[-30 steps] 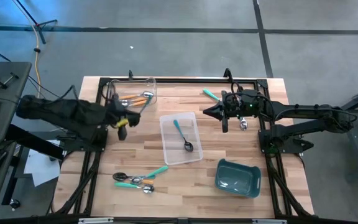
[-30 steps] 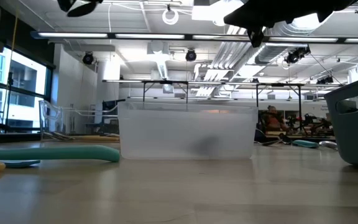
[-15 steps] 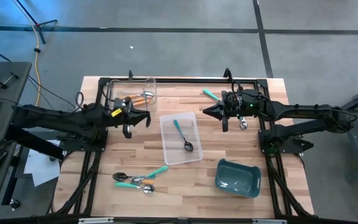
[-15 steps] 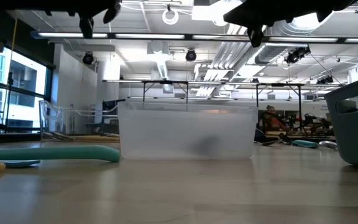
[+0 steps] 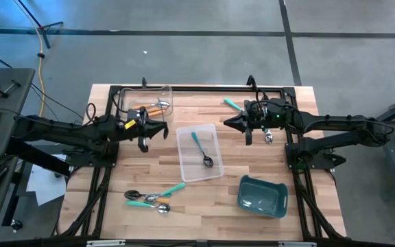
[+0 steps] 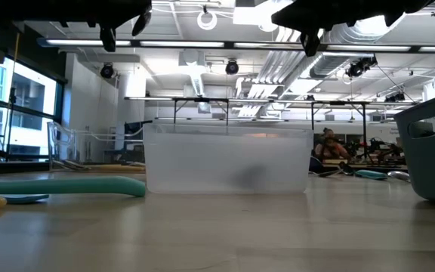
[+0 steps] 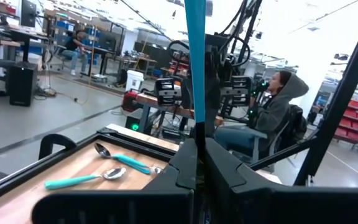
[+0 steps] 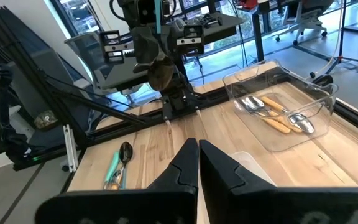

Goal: Sort silverware by color (type)
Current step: Put the blue spoon into the white transparent bin

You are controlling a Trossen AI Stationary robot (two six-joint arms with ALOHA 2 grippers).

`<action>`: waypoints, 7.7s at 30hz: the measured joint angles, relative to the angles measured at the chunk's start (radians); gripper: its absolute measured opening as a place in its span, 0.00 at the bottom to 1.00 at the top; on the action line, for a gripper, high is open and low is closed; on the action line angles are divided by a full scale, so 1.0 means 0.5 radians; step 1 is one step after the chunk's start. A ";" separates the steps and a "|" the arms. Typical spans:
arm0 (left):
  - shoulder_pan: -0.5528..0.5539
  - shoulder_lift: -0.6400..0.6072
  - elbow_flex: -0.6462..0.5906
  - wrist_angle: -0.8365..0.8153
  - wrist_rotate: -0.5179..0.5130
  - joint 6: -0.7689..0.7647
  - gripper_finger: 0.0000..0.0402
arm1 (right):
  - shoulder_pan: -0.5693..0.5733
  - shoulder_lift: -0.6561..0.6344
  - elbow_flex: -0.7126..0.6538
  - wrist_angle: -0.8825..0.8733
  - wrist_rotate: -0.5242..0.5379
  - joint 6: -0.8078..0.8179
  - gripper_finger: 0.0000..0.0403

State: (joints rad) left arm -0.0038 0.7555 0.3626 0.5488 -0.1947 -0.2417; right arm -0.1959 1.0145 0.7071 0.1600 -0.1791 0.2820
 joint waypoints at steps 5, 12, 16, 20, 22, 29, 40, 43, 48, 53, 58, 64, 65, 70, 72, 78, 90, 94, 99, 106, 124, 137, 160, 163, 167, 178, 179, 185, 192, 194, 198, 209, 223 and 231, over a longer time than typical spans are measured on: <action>0.008 -0.001 0.000 0.011 -0.004 -0.015 0.00 | 0.000 0.000 0.000 0.003 0.000 -0.005 0.00; 0.008 0.000 0.000 0.011 -0.005 -0.017 0.00 | 0.000 0.000 0.000 0.005 0.000 -0.042 0.00; 0.008 0.000 0.000 0.011 -0.005 -0.016 0.00 | -0.001 0.000 0.000 0.005 0.000 -0.042 0.00; 0.008 0.000 0.000 0.011 -0.005 -0.018 0.00 | -0.001 0.000 0.000 0.005 0.000 -0.042 0.00; 0.008 0.000 0.000 0.009 -0.005 -0.031 0.00 | 0.000 0.000 0.000 0.005 0.001 -0.042 0.00; 0.008 0.000 0.000 0.008 -0.005 -0.038 0.00 | -0.001 0.000 0.000 0.008 0.001 -0.042 0.00; 0.007 0.000 0.000 0.006 -0.005 -0.087 0.00 | -0.001 0.000 0.000 0.079 0.002 -0.042 0.00; 0.007 0.000 0.001 0.006 -0.005 -0.087 0.00 | -0.001 0.000 0.000 0.079 0.002 -0.042 0.00; 0.007 0.000 0.001 0.001 -0.005 -0.042 0.00 | 0.000 0.000 0.000 0.079 0.002 -0.042 0.00; 0.007 0.000 0.001 0.002 -0.005 0.016 0.00 | 0.000 0.000 0.000 0.079 0.049 -0.042 0.00; 0.007 0.000 0.001 0.002 -0.005 0.020 0.00 | 0.000 0.000 0.000 0.079 0.132 -0.039 0.00; 0.007 0.000 0.001 0.002 -0.005 0.020 0.00 | 0.000 0.002 0.000 0.103 0.131 0.063 0.00; 0.007 0.000 0.001 0.000 -0.005 0.020 0.00 | 0.000 0.013 0.000 0.134 0.131 0.104 0.00; 0.007 0.033 0.002 -0.008 -0.040 0.016 0.00 | 0.008 0.133 0.001 0.390 0.096 0.258 0.01; 0.007 0.063 0.002 0.030 -0.040 -0.012 0.00 | 0.025 0.218 0.001 0.529 0.117 0.273 0.03; 0.007 0.242 0.005 0.221 -0.028 -0.061 0.00 | 0.087 0.491 0.028 0.965 0.124 0.337 0.21; 0.040 0.771 0.295 0.380 0.076 -0.021 0.00 | 0.091 0.907 0.501 0.807 0.075 0.151 0.45; 0.098 0.885 0.385 0.399 0.171 -0.021 0.00 | 0.092 0.972 0.580 0.799 -0.072 0.114 0.45; 0.134 0.977 0.480 0.416 0.314 -0.019 0.00 | 0.092 0.996 0.602 0.792 -0.084 0.099 0.45; 0.139 1.083 0.525 0.408 0.331 -0.018 0.00 | 0.094 0.996 0.597 0.803 -0.147 0.099 0.45; 0.138 1.111 0.525 0.433 0.329 -0.018 0.00 | 0.101 0.996 0.595 0.788 -0.147 0.097 0.02; 0.204 1.004 0.525 0.207 0.362 -0.193 0.19 | 0.059 0.963 0.592 0.669 -0.187 0.019 0.01; 0.272 0.125 0.506 -0.788 0.368 -0.034 0.28 | 0.011 0.416 0.444 -0.356 -0.077 -0.248 0.00; 0.244 0.124 0.506 -0.793 0.341 -0.020 0.28 | 0.013 0.380 0.373 -0.268 -0.075 -0.190 0.00; 0.207 0.123 0.367 -0.600 0.206 0.004 0.28 | 0.028 0.376 0.356 -0.230 -0.074 -0.160 0.00; 0.198 0.124 0.092 0.006 0.134 -0.147 0.28 | 0.056 0.377 0.356 -0.220 -0.074 -0.128 0.00; 0.198 0.124 0.092 0.000 0.146 -0.126 0.28 | 0.056 0.377 0.356 -0.221 -0.075 -0.123 0.00; 0.199 0.124 0.092 -0.005 0.160 -0.018 0.28 | 0.056 0.378 0.356 -0.220 -0.077 -0.081 0.00; 0.199 0.124 0.092 -0.004 0.131 0.037 0.28 | 0.103 0.471 0.434 -0.193 -0.110 0.232 0.00; 0.199 0.124 0.092 -0.002 0.093 0.037 0.28 | 0.129 0.541 0.519 -0.224 -0.117 0.276 0.00; 0.205 0.124 0.092 0.006 0.053 0.037 0.28 | 0.155 0.740 0.684 -0.326 -0.132 0.405 0.00; 0.205 0.124 0.093 0.007 0.048 0.036 0.28 | 0.186 1.316 0.988 -0.517 -0.325 0.621 0.00; 0.205 0.124 0.094 0.066 0.048 0.019 0.28 | 0.207 1.782 0.999 -0.488 -0.248 0.962 0.00; 0.205 0.124 0.094 0.066 0.048 0.019 0.28 | 0.216 1.875 0.999 -0.491 -0.126 1.059 0.00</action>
State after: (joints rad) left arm 0.0986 0.8177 0.4095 0.5816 -0.1707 -0.2321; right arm -0.0880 1.9522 1.2064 -0.0853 -0.2420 0.8113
